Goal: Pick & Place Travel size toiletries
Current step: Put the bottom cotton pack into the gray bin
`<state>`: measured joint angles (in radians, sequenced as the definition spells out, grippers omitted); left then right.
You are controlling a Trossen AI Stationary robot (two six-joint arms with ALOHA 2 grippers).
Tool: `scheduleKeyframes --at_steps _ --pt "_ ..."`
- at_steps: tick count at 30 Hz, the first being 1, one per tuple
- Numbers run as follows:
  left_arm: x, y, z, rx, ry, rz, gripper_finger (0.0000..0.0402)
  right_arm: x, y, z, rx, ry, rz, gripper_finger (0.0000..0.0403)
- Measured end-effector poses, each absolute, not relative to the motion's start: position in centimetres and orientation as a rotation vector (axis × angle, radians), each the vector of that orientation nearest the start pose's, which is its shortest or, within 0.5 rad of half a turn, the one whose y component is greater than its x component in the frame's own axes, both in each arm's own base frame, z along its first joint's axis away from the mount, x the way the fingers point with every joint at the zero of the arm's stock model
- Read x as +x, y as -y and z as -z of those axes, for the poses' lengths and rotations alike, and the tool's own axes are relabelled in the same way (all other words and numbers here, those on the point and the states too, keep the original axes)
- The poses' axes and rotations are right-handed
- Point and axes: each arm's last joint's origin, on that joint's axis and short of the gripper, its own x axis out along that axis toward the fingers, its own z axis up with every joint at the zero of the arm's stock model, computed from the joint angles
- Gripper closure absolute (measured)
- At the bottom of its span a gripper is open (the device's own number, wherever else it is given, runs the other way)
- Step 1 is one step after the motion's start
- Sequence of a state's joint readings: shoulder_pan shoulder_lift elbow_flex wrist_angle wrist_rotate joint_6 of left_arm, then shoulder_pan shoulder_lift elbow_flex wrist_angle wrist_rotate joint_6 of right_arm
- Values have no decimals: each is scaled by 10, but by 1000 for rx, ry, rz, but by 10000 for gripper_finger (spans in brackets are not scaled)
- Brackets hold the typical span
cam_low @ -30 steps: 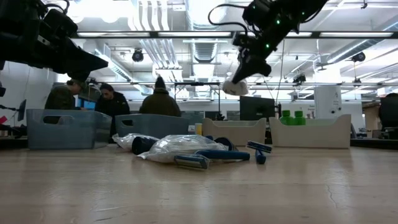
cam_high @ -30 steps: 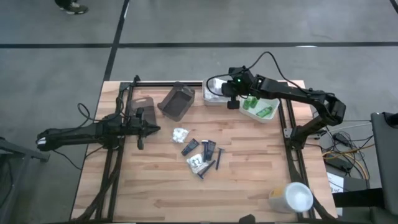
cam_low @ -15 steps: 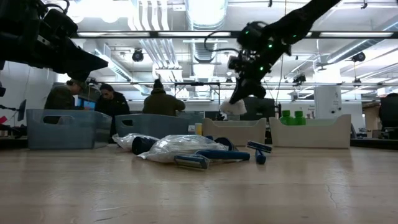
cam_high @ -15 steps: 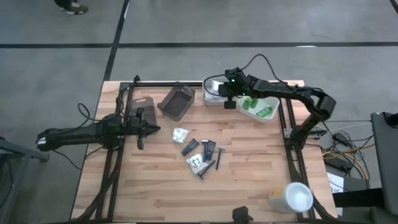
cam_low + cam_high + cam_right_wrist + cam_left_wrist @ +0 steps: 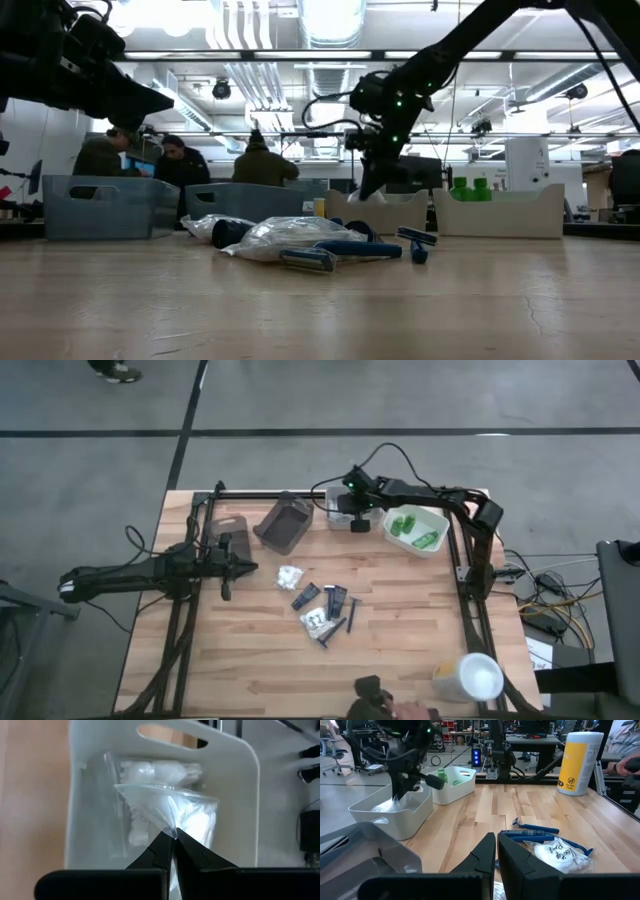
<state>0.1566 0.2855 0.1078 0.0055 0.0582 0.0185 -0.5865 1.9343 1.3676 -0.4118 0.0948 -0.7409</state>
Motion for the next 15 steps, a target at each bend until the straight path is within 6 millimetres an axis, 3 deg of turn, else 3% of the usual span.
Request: scheduleKeyframes --at_steps 9,15 --pt "113 -16 -177 0 -172 -97 378 342 231 -160 -406 -1201 187 392" --pt "113 -16 -177 0 -171 -97 378 340 229 -170 -370 -1134 128 355"
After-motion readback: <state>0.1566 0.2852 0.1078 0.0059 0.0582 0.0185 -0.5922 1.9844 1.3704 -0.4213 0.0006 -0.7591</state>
